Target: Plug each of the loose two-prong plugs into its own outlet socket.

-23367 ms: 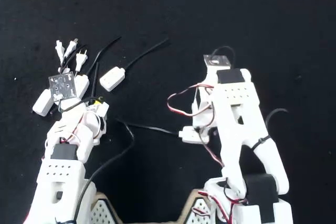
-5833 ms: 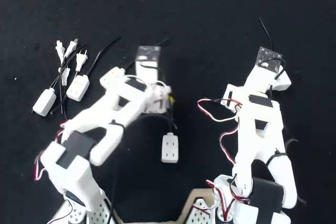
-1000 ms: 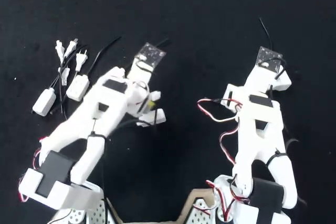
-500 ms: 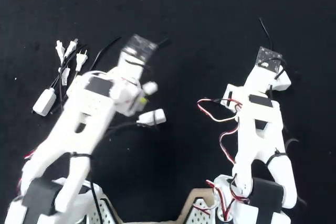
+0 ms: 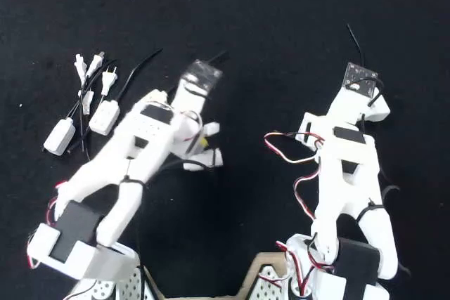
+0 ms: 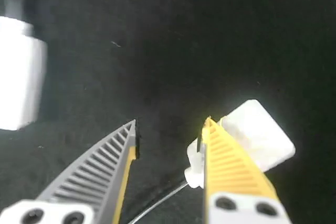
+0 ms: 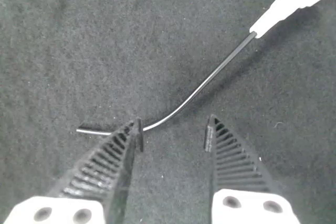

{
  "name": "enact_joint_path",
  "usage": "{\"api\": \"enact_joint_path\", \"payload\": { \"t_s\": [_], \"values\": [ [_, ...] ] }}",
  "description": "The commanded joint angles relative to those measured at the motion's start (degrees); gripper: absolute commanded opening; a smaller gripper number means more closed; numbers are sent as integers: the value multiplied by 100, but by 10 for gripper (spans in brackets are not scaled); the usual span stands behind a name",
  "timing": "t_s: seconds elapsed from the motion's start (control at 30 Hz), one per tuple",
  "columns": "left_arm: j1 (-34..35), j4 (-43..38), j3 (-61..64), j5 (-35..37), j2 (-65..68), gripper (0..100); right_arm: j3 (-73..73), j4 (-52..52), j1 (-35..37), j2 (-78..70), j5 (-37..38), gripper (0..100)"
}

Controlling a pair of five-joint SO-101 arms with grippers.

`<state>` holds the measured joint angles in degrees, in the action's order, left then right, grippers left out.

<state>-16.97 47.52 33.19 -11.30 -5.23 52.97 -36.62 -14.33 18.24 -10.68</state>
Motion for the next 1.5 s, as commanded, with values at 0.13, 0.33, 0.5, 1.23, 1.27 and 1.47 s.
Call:
{"api": "enact_joint_path", "payload": {
  "t_s": [0.13,0.33,0.5,1.23,1.27,1.47],
  "values": [
    [57,1556,-602,-132,-1108,202,-321,132,-97,207,-53,184],
    [1411,1732,-1024,-1020,-1969,205,-321,132,-97,207,-53,184],
    [3073,1705,-2035,-1002,-1266,206,-321,132,-44,207,-53,184],
    [4136,1670,-9262,-62,5222,204,-277,132,141,207,-44,184],
    [4136,1679,-9569,-53,5486,205,-277,132,141,207,-44,184],
    [4110,2040,-10862,-44,6664,205,-277,132,141,207,-44,184]
  ]
}}
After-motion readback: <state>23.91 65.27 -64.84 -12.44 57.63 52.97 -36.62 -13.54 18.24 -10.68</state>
